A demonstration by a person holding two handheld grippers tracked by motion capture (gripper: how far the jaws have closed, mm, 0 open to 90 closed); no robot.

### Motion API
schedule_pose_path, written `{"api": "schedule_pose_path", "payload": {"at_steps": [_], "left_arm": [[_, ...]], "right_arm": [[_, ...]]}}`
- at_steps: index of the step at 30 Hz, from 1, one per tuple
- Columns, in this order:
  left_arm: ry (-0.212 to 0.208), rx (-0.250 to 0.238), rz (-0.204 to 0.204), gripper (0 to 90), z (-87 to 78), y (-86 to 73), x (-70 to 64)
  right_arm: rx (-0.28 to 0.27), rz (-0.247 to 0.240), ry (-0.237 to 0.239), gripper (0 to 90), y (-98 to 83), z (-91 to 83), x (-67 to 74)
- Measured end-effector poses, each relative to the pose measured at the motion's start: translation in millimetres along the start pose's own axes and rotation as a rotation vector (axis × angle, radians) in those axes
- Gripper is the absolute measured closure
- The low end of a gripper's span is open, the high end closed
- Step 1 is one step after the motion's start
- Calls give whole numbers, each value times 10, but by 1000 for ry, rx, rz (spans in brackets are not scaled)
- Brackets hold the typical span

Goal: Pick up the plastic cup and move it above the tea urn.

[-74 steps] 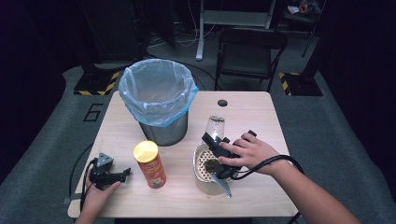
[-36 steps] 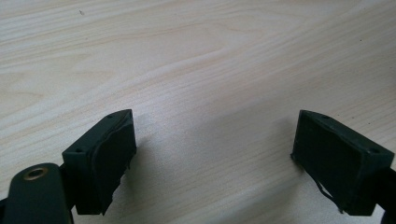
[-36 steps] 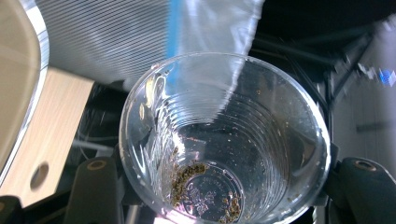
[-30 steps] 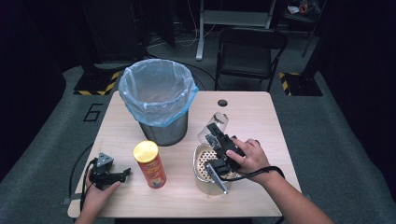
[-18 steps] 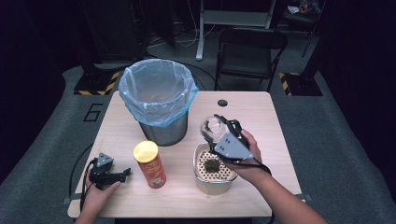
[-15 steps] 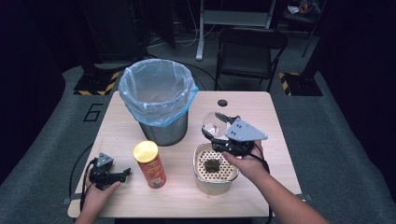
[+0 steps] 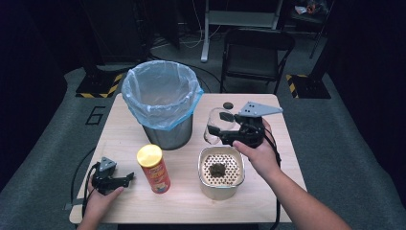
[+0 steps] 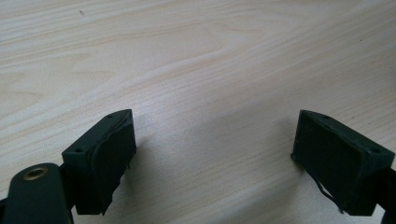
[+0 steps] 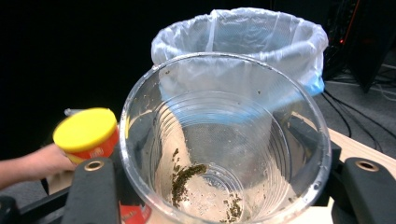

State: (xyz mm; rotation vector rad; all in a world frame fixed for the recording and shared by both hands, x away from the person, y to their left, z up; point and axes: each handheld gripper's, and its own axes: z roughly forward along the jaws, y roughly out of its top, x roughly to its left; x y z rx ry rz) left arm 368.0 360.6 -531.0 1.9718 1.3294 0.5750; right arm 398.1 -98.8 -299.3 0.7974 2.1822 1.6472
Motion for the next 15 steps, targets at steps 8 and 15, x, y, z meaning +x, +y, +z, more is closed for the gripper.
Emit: {"api": "schedule_pose_path", "payload": {"at_steps": [8,15], "left_arm": [[-10,7,8,122,-5,4,1],[-20,5,3,120,-2,2,-9]], "right_arm": [[-37,-33,-39,341,680,195,32],[-19,-75,-68,338,1147,655,1]]}}
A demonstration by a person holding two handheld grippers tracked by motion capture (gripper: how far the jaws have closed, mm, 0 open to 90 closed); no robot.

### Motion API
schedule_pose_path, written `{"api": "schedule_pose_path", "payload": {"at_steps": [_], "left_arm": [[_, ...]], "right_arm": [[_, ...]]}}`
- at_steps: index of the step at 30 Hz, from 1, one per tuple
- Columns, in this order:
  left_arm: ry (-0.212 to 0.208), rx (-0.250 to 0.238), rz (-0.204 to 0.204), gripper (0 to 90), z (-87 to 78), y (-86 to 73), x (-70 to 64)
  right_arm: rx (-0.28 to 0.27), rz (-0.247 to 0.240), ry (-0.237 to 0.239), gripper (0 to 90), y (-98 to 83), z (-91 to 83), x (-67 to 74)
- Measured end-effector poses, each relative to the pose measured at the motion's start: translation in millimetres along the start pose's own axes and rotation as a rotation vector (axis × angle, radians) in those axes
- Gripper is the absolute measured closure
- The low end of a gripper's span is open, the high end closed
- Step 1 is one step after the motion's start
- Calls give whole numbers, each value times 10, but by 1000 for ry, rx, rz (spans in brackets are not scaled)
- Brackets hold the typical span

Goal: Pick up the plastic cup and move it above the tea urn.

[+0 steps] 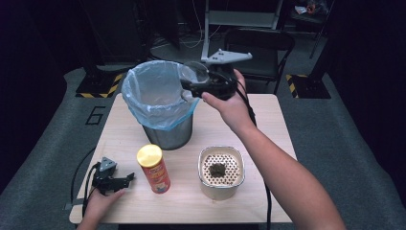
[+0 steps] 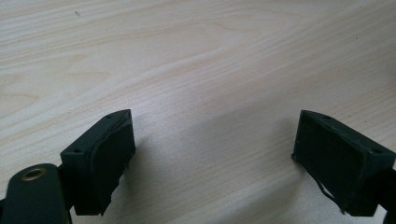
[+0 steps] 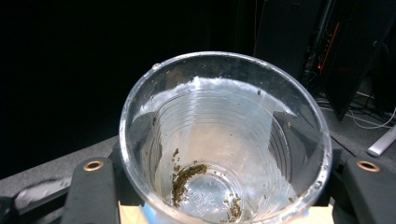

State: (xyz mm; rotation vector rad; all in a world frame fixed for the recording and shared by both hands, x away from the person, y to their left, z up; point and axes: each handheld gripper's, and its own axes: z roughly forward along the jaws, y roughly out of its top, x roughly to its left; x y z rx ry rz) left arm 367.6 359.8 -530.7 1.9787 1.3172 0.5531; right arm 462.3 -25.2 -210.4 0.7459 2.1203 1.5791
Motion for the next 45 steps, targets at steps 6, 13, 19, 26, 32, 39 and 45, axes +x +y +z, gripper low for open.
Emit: {"api": "schedule_pose_path", "payload": {"at_steps": [6,13,19,26,32,39,45], "left_arm": [[-10,10,14,119,-8,1,-1],[-23,8,35,119,-7,4,-3],[-24,9,33,119,-8,4,-5],[-24,9,34,119,-8,4,-4],[-16,5,21,121,-11,-3,-20],[-5,24,16,124,-31,1,-39],[-42,49,-18,146,-85,18,-51]], "right_arm": [[31,-3,-14,336,131,476,-96],[70,50,-52,336,79,902,-183],[118,21,-94,316,11,1111,-149],[122,72,-48,96,-112,1262,-110],[105,65,-29,76,-210,1139,-174],[73,53,-47,84,-300,803,-270],[80,16,-221,150,-607,239,-417]]}}
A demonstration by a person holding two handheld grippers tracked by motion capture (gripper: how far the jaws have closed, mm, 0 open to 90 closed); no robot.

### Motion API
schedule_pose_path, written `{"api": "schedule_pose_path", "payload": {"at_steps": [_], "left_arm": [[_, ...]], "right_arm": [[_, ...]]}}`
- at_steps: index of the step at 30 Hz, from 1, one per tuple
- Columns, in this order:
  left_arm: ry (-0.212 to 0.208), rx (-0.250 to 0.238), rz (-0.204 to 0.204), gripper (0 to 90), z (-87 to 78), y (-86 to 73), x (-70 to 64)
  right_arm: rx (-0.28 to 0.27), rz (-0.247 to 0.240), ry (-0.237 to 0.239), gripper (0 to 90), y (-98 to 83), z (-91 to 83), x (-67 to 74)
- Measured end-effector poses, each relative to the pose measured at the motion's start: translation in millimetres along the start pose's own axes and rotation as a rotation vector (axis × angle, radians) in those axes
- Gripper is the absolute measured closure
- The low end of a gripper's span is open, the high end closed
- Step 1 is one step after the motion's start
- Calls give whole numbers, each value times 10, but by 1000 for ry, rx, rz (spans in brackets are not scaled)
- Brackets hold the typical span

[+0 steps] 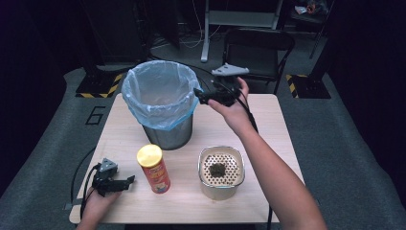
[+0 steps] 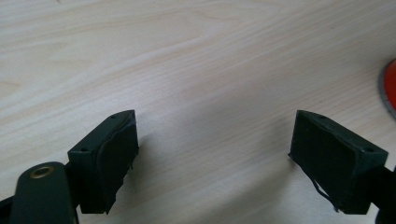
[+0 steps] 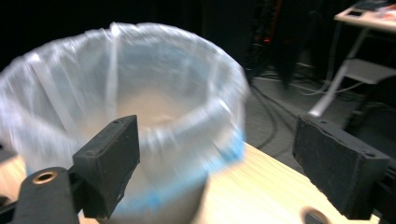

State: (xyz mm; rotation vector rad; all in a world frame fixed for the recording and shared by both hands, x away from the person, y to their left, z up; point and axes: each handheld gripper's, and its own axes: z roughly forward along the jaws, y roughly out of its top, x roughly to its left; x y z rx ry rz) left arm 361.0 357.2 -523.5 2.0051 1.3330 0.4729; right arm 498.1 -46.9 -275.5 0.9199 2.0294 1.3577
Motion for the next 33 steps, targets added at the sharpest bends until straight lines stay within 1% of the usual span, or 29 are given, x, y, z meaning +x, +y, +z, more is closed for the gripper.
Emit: {"api": "schedule_pose_path", "payload": {"at_steps": [2,3,5,6,7,8,9,10,11,12,13,14,15,16,17,18,20,21,22,23,24,25,26,27,28,29,30,32,33], "left_arm": [[-23,-14,-20,146,-33,8,-13],[-32,-30,-24,146,-46,11,-22],[-42,-42,-22,146,-82,25,-37],[-49,-51,-24,145,-101,36,-47],[-53,-52,-25,143,-117,43,-58],[-53,-52,-25,141,-117,43,-58],[-69,-69,-18,136,-165,83,-91],[-71,-77,-10,135,-178,94,-103],[-81,-72,3,133,-205,109,-116],[-81,-72,3,132,-205,109,-116],[-96,-94,13,131,-242,130,-161],[-96,-94,13,128,-242,130,-161],[-116,-96,26,123,-288,154,-188],[-116,-96,26,121,-288,154,-188],[-136,-112,28,118,-328,186,-227],[-141,-121,23,117,-333,194,-242],[-159,-110,31,116,-375,222,-260],[-159,-123,25,116,-389,226,-276],[-167,-132,29,116,-415,228,-285],[-186,-137,22,116,-442,227,-308],[-186,-137,22,116,-442,227,-308],[-203,-141,37,116,-477,224,-335],[-222,-149,66,116,-516,220,-376],[-235,-161,69,116,-533,209,-432],[-235,-161,69,116,-533,209,-432],[-247,-158,77,116,-545,208,-450],[-270,-166,95,116,-548,202,-499],[-290,-159,123,115,-532,204,-566],[-298,-156,126,114,-525,205,-592]], "right_arm": [[-8,-14,-18,165,-119,-136,-29],[-14,-18,-23,183,-234,-243,-51],[-14,-18,-32,189,-427,-394,-90],[-17,-2,-37,194,-520,-456,-106],[-11,-4,-43,195,-606,-514,-130],[-11,-4,-43,195,-606,-514,-130],[7,9,-69,198,-785,-646,-159],[11,11,-76,198,-859,-703,-172],[11,19,-87,202,-913,-746,-178],[11,19,-87,202,-913,-746,-178],[15,39,-97,207,-1057,-852,-212],[15,39,-97,207,-1057,-852,-212],[17,40,-120,208,-1170,-946,-232],[17,40,-120,208,-1170,-946,-232],[18,34,-155,213,-1283,-1049,-245],[20,38,-169,213,-1340,-1100,-257],[22,45,-192,213,-1441,-1182,-289],[28,53,-208,213,-1499,-1223,-308],[35,66,-223,213,-1559,-1264,-327],[33,77,-233,213,-1622,-1301,-352],[33,77,-233,213,-1622,-1301,-352],[33,94,-243,213,-1691,-1341,-369],[20,120,-280,221,-1859,-1397,-396],[17,117,-293,222,-1923,-1405,-400],[17,117,-293,222,-1923,-1405,-400],[33,115,-307,222,-2048,-1402,-406],[53,123,-319,222,-2184,-1390,-411],[70,131,-329,222,-2286,-1374,-420],[84,139,-329,229,-2333,-1363,-429]]}}
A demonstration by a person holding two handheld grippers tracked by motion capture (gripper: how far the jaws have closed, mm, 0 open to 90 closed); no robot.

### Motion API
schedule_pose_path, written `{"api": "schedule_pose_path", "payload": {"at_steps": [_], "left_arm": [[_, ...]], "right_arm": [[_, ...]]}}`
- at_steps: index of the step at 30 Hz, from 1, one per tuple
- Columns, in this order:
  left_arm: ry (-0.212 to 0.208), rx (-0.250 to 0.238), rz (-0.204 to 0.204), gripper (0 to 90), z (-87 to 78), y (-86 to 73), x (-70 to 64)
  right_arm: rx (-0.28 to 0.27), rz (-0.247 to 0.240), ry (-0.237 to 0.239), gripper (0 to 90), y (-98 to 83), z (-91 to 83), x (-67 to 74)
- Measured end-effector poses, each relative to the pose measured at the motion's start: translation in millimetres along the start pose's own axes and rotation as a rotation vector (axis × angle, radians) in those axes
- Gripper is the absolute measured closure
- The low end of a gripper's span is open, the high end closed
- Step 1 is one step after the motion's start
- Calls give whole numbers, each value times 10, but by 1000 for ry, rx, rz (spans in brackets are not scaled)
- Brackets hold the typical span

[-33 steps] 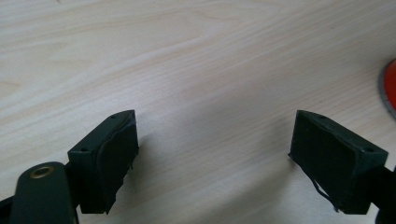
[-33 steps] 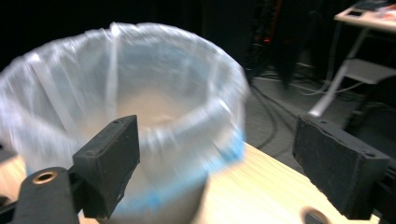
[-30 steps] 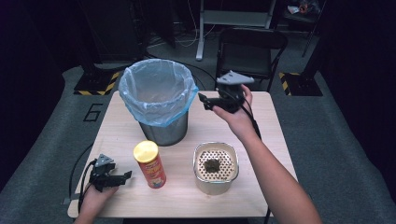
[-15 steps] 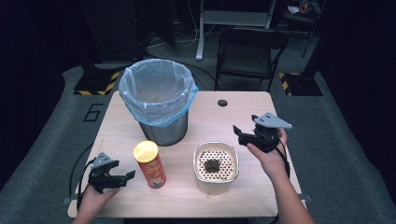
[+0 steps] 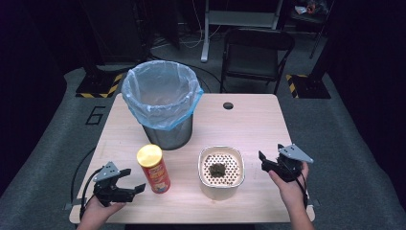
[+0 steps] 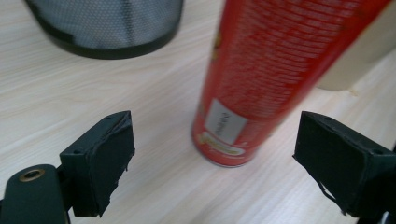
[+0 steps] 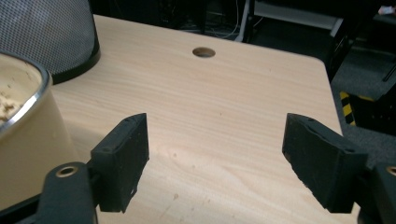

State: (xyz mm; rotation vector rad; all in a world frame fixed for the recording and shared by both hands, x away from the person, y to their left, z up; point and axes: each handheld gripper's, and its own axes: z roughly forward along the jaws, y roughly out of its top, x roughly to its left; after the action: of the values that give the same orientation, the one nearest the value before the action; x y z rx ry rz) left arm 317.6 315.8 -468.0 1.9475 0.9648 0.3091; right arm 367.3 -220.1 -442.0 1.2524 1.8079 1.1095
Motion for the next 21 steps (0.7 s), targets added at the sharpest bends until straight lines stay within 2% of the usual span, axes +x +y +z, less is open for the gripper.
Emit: {"api": "schedule_pose_path", "payload": {"at_steps": [1,3,5,6,8,10,11,12,16,21], "left_arm": [[-10,13,25,114,14,4,-9],[-11,5,30,114,41,1,-24],[-29,10,48,114,98,2,-26],[-40,5,24,115,126,-6,-45],[-53,5,21,116,162,-8,-53],[-64,4,26,121,209,-9,-71],[-58,3,46,121,234,-7,-73],[-61,1,48,121,262,-4,-77],[-83,0,43,124,332,32,-74],[-87,-10,54,128,393,52,-93]], "right_arm": [[1,1,2,234,-23,7,-6],[0,11,6,239,-52,14,-6],[8,-8,-3,250,-145,59,13],[10,-13,-7,252,-165,76,20],[30,-15,9,255,-213,128,33],[44,-24,13,256,-246,164,39],[51,-25,14,256,-263,183,45],[56,-31,14,258,-280,194,48],[52,-63,0,260,-334,200,66],[51,-73,-2,260,-370,181,72]]}}
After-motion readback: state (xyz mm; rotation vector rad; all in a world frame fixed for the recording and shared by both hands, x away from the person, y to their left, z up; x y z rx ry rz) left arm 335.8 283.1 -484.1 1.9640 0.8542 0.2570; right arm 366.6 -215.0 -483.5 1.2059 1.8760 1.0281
